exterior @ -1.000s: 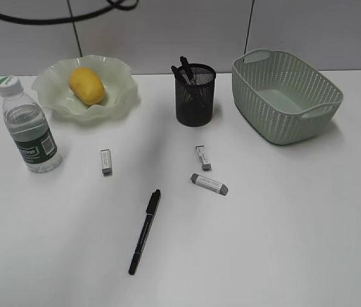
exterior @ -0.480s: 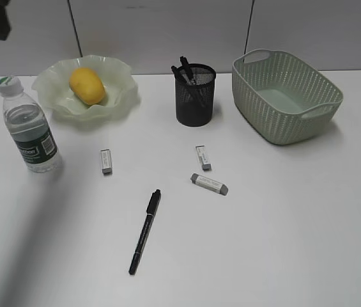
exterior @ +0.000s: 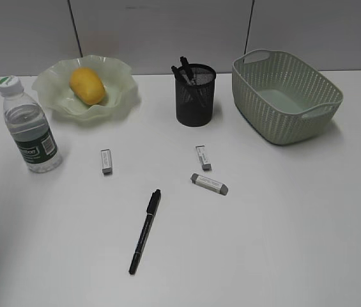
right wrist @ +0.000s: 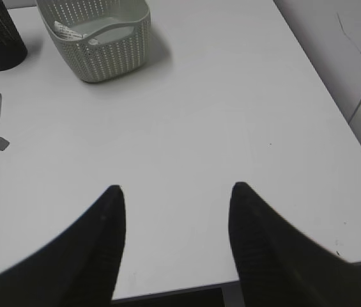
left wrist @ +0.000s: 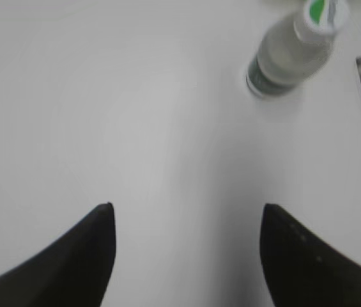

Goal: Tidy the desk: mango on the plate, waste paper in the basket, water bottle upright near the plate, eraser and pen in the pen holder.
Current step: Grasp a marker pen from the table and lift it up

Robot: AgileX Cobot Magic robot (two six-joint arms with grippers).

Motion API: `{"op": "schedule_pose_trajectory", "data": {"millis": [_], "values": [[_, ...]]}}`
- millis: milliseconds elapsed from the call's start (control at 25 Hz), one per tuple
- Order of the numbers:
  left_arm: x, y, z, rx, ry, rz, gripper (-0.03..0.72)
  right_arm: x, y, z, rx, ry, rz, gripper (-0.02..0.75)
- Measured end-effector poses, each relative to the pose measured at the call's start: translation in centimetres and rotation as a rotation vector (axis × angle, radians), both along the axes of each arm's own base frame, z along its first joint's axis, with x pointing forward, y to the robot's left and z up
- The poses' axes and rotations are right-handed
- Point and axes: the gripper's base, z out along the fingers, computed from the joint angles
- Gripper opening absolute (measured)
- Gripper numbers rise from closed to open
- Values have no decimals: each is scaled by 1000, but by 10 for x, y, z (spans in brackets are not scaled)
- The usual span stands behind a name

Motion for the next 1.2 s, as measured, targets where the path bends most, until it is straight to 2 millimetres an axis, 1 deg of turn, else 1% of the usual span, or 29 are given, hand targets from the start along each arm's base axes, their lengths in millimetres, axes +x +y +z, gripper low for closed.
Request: {"op": "schedule_pose_trajectory", "data": {"millis": [80,120,200,240,280,400,480,560,680,840,960,1200], "values": [[-35,-2,-13,-17,21,-5,536,0,0,0,0,0,0,421],[-54,-4,-16,-30,11,-7,536,0,0,0,0,0,0,421],[-89,-6,-32,-49,15,-11,536,0,0,0,0,0,0,421],[-108,-6,-39,-49,-1,-11,536,0,0,0,0,0,0,421],[-129,-7,-41,-48,-48,-13,536,0,0,0,0,0,0,421],[-167,-8,-59,-57,-99,-16,536,0,0,0,0,0,0,421],[-183,-9,-70,-58,-132,-17,535,0,0,0,0,0,0,421],[-196,-9,-76,-59,-182,-19,535,0,0,0,0,0,0,420],[-207,-10,-82,-59,-250,-21,533,0,0,0,0,0,0,421],[-214,-10,-81,-58,-348,-24,533,0,0,0,0,0,0,420],[-215,-10,-85,-57,-411,-25,533,0,0,0,0,0,0,420],[-223,-10,-86,-56,-481,-27,530,0,0,0,0,0,0,419]]}}
